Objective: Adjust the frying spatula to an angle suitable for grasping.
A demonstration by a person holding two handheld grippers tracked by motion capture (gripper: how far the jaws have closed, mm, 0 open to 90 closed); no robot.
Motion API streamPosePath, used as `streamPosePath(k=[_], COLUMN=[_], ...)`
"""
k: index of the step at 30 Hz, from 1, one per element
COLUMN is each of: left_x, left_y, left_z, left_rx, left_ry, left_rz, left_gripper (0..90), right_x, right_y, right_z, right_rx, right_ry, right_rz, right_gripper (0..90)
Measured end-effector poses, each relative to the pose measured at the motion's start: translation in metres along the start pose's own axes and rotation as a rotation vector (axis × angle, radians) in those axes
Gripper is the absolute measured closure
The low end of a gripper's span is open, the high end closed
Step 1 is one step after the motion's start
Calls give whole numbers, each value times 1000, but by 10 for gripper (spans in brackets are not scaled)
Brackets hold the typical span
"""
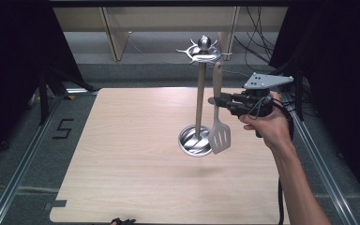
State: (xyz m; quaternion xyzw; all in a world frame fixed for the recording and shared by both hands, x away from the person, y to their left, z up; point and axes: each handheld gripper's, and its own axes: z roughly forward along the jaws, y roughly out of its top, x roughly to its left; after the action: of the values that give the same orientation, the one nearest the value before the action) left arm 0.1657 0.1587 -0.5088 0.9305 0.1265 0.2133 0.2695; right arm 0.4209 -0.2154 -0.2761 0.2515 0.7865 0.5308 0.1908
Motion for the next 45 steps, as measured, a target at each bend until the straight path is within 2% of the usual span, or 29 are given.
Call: streamPosePath(k=[2, 3, 10, 12, 13, 16, 22, 24, 25, 26, 27, 30, 31, 33, 35, 36, 37, 45], left_x=[0, 0, 0, 0, 0, 0, 0, 0, 0, 0, 0, 0, 0, 0, 0, 0, 0, 0], left_y=[0, 0, 0, 0, 0, 0, 0, 0, 0, 0, 0, 0, 0, 0, 0, 0, 1, 1], left_z=[0, 0, 0, 0, 0, 0, -1, -1, 0, 0, 0, -2, -1, -1, -2, -2, -2, -2], left_rx=[0, -1, 0, -1, -1, -1, -2, -1, -2, -2, -1, 6, 3, 2, 8, 8, 7, 7], left_ry=[1, 0, 1, 0, 0, -4, -4, -3, -4, -4, -5, -12, -12, -14, -10, -10, -10, -8], left_rz=[0, 1, 0, 1, 1, 0, -1, 0, 0, 0, 0, 3, -1, 1, 3, 3, 2, 2], left_gripper=[173, 173, 173, 173, 173, 173, 173, 173, 173, 173, 173, 173, 173, 173, 173, 173, 173, 173], right_x=[0, -1, -1, -2, -1, -2, -2, -3, -1, -1, -1, -3, -1, -1, -1, -1, 0, 0], right_y=[0, 0, 0, 0, 0, 0, -1, -1, -2, -2, -2, -2, -2, -2, -2, -2, -2, -3], right_z=[0, 1, 5, 6, 6, 6, 8, 8, 8, 8, 9, 9, 10, 10, 9, 9, 9, 3], right_rx=[9, 13, 3, 7, 4, 14, 1, -3, 1, 1, -11, -7, -17, -20, -21, -21, -32, -26], right_ry=[11, 15, 7, 13, 12, 34, 29, 25, 22, 22, 3, 15, 1, -3, 13, 13, -7, -1], right_rz=[7, -4, 12, -1, 17, 15, 16, 3, 22, 22, 26, 13, 41, 42, 39, 39, 38, 21], right_gripper=[756, 756, 756, 756, 756, 755, 754, 753, 752, 752, 749, 746, 742, 737, 734, 734, 733, 713])
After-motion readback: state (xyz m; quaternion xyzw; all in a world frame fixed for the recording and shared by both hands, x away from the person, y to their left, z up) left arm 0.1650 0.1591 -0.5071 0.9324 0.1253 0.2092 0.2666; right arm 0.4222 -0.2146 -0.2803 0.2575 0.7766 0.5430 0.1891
